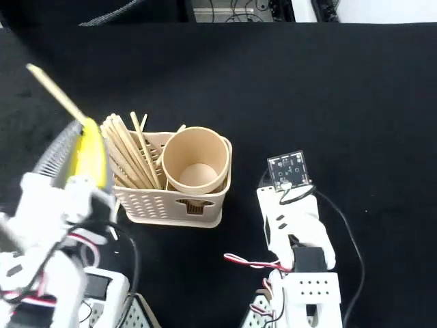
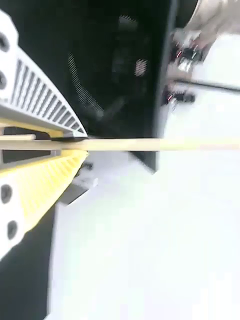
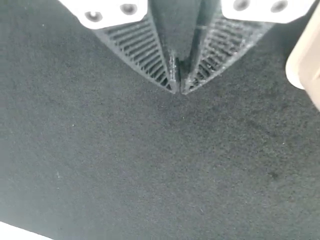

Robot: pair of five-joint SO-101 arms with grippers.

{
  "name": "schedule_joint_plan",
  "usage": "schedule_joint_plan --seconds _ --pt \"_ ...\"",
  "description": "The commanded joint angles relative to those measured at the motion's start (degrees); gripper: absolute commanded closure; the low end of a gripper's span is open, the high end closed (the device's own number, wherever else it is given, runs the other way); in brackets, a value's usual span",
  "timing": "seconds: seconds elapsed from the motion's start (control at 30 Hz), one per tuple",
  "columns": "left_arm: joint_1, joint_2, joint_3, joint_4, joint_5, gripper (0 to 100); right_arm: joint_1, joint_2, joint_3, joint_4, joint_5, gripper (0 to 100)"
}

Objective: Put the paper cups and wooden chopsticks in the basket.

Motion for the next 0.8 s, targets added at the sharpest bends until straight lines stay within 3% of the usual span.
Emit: schedule_joint_plan --seconds 0.0,0.1,0.27,0.43,0.63,0.77 --pt "2.42 -11.08 15.78 -3.87 -2.81 97 -0.09 -0.57 -3.12 0.26 0.35 98.5" --pt "2.42 -12.66 18.77 -3.16 -4.40 94 -0.09 -0.57 -3.12 0.26 0.35 98.5" --pt "2.33 -12.75 15.69 2.81 -0.70 80 -0.26 -0.57 -3.12 0.26 0.35 98.5" --pt "1.63 -12.66 11.38 6.59 1.49 79 -0.26 -0.57 -3.12 0.26 0.35 98.5" --pt "-12.35 -11.60 7.60 7.74 8.35 79 -0.18 -0.57 -3.12 0.26 0.35 98.5" --pt "-22.02 -1.23 4.44 7.65 12.75 79 -0.35 -0.57 -3.12 0.26 0.35 98.5"
